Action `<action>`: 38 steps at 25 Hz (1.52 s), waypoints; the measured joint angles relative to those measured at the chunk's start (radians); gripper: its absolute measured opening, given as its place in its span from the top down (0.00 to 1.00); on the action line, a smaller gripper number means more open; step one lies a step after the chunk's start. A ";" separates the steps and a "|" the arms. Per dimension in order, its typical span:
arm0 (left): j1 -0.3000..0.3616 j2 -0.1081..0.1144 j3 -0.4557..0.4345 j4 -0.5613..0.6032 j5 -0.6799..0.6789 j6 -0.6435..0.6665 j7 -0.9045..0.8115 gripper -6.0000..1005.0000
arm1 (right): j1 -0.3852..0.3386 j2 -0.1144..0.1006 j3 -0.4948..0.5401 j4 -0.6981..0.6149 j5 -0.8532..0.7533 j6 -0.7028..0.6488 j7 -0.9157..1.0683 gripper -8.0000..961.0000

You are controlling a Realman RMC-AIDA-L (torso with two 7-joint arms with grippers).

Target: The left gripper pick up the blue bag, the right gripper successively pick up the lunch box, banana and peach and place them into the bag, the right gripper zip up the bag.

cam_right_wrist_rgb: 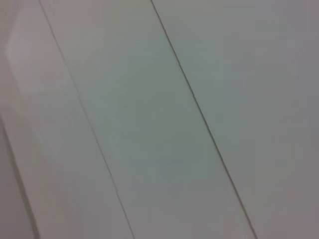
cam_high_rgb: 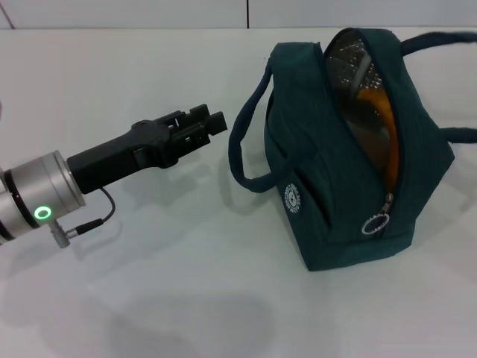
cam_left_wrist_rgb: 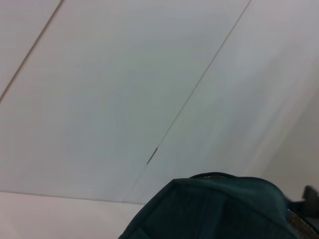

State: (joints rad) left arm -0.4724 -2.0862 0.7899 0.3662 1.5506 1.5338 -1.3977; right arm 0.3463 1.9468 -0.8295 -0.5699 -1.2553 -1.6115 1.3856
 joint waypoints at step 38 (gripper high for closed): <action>0.005 0.000 0.000 -0.021 -0.039 0.002 0.007 0.49 | 0.138 0.015 0.116 0.004 -0.776 -0.281 0.013 0.27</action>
State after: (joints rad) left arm -0.4676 -2.0862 0.7899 0.3451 1.5116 1.5354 -1.3912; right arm 0.4844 1.9619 -0.7132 -0.5664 -2.0313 -1.8924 1.3991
